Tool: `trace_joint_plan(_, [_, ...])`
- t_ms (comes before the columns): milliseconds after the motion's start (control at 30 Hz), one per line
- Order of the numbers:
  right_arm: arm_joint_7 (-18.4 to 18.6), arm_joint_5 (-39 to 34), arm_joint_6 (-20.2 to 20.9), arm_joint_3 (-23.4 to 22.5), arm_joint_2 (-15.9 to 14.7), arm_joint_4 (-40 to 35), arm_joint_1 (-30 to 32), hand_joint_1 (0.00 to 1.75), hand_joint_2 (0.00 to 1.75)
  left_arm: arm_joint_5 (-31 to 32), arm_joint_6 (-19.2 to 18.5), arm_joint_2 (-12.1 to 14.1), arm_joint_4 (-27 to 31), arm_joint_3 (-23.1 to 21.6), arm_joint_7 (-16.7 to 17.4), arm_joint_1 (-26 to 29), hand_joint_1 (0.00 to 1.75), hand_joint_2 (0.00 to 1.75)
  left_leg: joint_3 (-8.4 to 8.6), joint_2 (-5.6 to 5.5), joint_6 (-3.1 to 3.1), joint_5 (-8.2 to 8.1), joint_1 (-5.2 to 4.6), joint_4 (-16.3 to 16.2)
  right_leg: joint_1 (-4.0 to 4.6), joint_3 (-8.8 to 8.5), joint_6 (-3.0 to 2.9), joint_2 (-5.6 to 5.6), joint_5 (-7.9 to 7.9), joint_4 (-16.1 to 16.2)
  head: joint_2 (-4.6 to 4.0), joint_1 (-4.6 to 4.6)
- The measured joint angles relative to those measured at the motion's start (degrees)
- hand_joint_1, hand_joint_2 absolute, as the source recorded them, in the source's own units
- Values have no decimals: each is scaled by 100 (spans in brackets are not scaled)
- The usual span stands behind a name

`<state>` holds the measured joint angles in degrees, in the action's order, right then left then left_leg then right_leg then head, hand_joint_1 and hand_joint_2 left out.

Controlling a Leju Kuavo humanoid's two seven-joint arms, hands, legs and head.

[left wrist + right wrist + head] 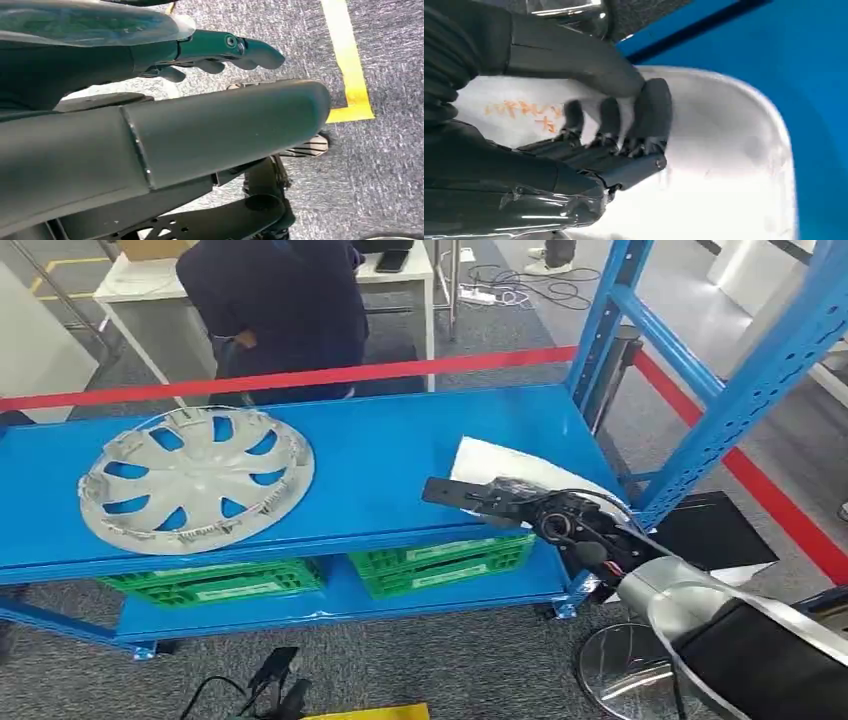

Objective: Take the parts from the cabinet and place them on the table.

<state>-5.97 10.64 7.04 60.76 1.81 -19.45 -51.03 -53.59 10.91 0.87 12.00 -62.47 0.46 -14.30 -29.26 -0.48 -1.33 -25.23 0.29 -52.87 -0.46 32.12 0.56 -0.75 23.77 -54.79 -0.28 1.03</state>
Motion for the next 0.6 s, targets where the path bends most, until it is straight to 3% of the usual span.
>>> trace_joint_plan(233, [-4,-24,-2,0,0,0,3,175,175,2,0,0,0,0,0,-1,0,0,0,0,0,0,0,0,0,1,0,0,0,0,0,0])
trace_joint_plan(333, [-4,-39,-2,0,0,0,3,162,175,2,-2,0,0,0,0,-1,0,0,0,0,0,0,0,0,0,1,0,-1,0,0,0,0])
trace_joint_plan(600, [-18,-46,0,0,0,0,3,164,175,2,-11,2,0,0,0,-1,0,0,0,0,0,0,0,0,0,0,0,0,0,0,0,0])
